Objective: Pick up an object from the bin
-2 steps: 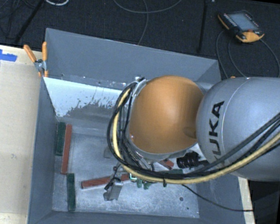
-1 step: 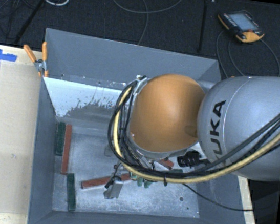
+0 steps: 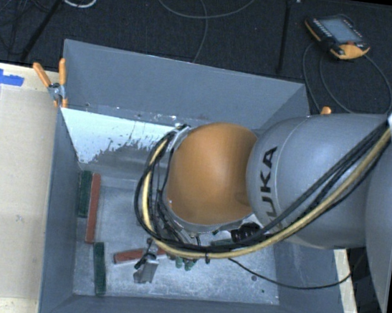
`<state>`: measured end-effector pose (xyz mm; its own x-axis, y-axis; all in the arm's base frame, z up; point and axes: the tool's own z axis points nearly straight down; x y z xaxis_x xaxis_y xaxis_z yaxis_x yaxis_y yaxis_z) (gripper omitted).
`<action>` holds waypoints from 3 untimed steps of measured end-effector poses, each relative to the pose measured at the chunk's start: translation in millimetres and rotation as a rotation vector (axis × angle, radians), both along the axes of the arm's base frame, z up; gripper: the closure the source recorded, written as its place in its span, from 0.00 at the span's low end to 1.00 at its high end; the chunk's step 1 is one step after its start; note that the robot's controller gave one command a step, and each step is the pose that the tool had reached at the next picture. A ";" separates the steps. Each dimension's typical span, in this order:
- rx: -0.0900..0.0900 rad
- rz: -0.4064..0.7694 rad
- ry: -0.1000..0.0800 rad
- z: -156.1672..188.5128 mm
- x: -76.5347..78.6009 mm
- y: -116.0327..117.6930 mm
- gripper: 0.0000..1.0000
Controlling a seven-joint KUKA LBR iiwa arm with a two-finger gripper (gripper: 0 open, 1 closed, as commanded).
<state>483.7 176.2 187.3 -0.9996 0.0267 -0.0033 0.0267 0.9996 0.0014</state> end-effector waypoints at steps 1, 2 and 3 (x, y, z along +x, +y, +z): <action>0.000 -0.060 0.002 -69.1 1.8 -7.5 0.00; -0.001 0.026 0.005 -110.2 42.5 2.9 1.00; -0.001 0.025 0.005 -110.2 42.5 2.9 1.00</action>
Offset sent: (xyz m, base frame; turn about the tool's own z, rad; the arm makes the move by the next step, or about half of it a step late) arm 0.0427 0.0033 -0.1092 -0.0284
